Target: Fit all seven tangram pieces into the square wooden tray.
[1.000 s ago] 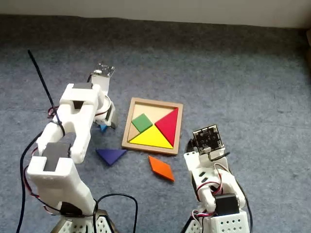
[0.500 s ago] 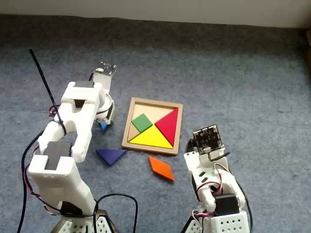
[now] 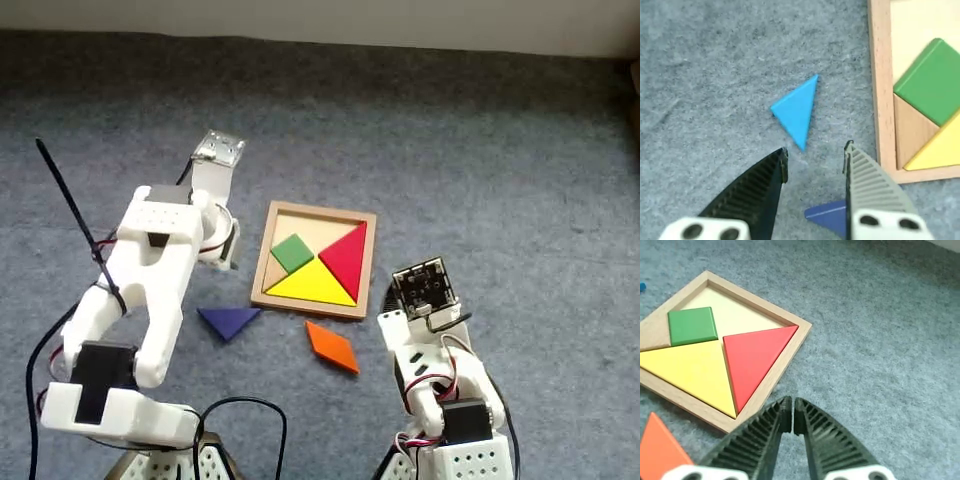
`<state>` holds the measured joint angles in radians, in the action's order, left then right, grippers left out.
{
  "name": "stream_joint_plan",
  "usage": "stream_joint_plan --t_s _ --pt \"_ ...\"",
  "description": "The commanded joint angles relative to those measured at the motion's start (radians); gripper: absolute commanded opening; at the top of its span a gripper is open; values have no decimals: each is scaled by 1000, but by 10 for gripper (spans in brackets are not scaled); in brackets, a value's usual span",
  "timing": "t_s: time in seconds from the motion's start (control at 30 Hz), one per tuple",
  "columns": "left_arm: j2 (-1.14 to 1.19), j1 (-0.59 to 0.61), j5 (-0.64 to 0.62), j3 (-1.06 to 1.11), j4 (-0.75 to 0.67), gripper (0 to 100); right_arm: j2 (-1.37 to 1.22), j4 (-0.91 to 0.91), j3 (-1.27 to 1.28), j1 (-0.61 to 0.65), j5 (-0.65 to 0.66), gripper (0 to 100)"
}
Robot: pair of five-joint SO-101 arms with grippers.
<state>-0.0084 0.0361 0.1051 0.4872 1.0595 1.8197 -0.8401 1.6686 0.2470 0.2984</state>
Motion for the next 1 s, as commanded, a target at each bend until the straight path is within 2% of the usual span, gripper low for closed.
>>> stream_joint_plan --t_s 0.0,0.37,0.6,0.8,0.97 --pt "-18 -15 2 -4 -41 217 12 28 62 8 11 34" --pt "216 -12 3 -157 -68 216 12 28 62 8 11 34" --pt "329 -12 8 -302 21 161 12 28 64 8 11 34" --pt "326 5 2 -314 26 158 12 28 65 8 11 34" --pt "193 35 -11 -272 54 161 12 28 64 8 12 34"
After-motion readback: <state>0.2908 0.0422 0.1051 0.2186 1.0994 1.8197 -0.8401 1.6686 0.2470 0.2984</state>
